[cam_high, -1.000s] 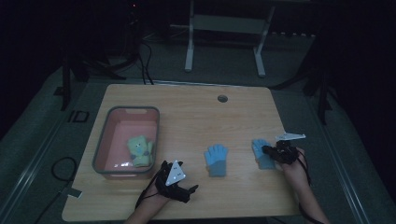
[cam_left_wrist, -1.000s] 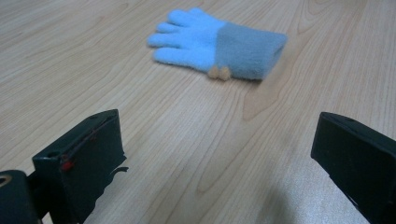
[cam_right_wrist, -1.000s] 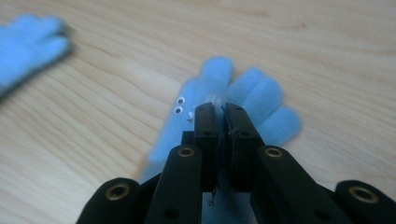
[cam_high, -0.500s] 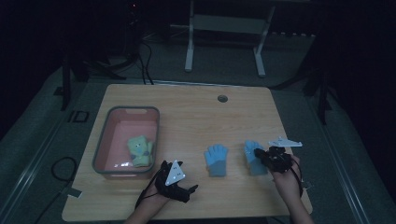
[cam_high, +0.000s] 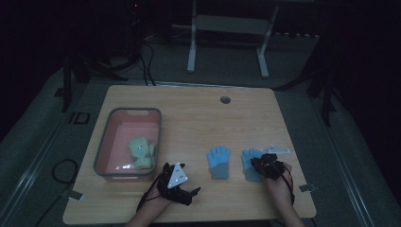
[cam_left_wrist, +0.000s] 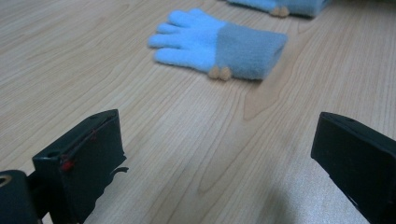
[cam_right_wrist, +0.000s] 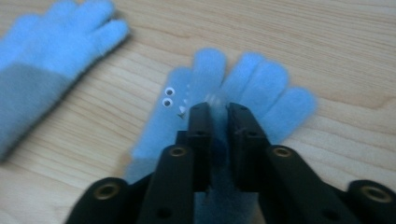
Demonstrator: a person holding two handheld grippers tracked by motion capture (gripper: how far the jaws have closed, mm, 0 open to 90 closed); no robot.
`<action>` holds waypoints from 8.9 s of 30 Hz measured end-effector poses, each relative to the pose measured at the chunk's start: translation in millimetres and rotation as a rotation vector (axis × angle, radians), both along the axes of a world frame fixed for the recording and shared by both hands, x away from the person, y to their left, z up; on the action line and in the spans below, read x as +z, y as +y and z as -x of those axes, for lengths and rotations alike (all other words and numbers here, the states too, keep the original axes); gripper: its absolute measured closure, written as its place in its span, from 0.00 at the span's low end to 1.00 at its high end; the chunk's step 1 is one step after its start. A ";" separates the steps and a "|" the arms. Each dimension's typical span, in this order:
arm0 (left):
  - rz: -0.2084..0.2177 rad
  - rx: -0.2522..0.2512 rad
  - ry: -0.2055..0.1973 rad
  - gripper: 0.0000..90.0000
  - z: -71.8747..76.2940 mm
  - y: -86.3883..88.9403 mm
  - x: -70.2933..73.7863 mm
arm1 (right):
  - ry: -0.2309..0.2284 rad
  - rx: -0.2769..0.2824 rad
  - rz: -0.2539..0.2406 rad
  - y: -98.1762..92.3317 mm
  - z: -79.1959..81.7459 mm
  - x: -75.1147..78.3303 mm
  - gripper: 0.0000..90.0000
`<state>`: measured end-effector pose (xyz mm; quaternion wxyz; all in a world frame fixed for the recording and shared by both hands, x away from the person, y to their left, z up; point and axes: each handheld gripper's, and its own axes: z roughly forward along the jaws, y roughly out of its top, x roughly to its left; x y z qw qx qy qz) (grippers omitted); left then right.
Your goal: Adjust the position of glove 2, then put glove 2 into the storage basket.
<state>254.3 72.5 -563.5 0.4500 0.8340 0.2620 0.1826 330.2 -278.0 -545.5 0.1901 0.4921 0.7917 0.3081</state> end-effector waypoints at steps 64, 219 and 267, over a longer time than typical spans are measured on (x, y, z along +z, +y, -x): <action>-0.008 -0.009 0.000 0.03 -0.7 -0.3 -1.3 | -0.132 0.287 -0.085 17.9 2.9 84.6 0.96; -0.318 -0.389 -0.057 0.85 -54.3 -43.2 90.6 | 0.102 0.567 -0.263 119.0 -62.2 71.4 0.92; -0.399 -0.073 0.078 0.85 -38.8 134.4 87.2 | 0.147 0.784 -0.281 339.3 -76.8 81.1 0.92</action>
